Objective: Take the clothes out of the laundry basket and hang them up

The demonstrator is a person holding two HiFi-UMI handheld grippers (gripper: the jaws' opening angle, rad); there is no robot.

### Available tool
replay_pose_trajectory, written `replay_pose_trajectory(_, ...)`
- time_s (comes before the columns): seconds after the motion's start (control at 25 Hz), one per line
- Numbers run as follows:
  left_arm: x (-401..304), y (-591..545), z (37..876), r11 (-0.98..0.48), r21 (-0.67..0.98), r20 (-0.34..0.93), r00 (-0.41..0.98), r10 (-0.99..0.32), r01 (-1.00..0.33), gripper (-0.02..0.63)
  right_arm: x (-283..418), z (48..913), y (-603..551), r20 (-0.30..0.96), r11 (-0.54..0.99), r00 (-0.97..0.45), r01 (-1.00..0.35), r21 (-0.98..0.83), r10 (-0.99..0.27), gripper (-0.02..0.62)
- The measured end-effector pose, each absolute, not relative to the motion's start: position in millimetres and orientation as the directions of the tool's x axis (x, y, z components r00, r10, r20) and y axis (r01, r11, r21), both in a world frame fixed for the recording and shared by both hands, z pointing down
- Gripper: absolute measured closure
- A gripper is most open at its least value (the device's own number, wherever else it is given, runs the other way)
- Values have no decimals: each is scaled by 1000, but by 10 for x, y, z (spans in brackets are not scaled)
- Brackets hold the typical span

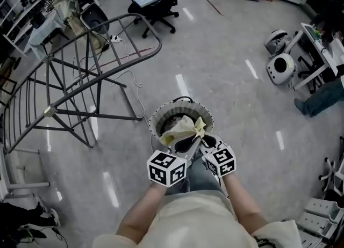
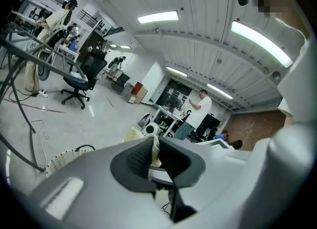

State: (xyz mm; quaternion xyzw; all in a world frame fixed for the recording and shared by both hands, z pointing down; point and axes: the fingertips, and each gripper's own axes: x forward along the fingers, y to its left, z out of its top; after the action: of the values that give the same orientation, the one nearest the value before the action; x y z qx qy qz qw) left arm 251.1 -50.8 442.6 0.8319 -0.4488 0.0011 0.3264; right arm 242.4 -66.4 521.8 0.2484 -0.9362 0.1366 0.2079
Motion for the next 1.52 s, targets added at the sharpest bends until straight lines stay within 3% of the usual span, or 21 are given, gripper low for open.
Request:
replay_pose_trajectory(0.16, 2300, -306, 4200, -393, 515, 242, 569, -786, -762, 567, 2330, 4885, -585, 438, 862, -793, -502, -76, -423, 571)
replay_pose_trajectory(0.28, 2067, -133, 4126, -378, 498, 233, 541, -808, -780, 466, 2287, 4595, -618, 400, 855, -793, -517, -46, -458, 574)
replay_pose_trajectory(0.56, 1592, 257, 4252, -323, 416, 289, 460, -839, -850, 410, 2154, 3930, -613, 318, 844, -792, -532, 59, -521, 575)
replay_pose_trajectory(0.8, 1693, 440, 4568, -362, 408, 367, 514, -775, -838, 346, 1997, 3263, -736, 237, 818, -783, -556, 147, -575, 575)
replay_pose_trajectory(1.0, 2007, 403, 4596, -419, 404, 378, 566, -733, -813, 284, 1851, 2466, -886, 100, 795, -791, -588, 148, -603, 575)
replay_pose_trajectory(1.32, 2303, 23, 4702, -454, 320, 413, 553, -724, -832, 267, 1615, 1359, -985, -71, 779, -798, -601, 177, -599, 575)
replay_pose_trajectory(1.52, 2048, -234, 4812, -387, 231, 422, 451, -787, -893, 268, 1544, 884, -1084, -129, 777, -815, -578, 248, -565, 575)
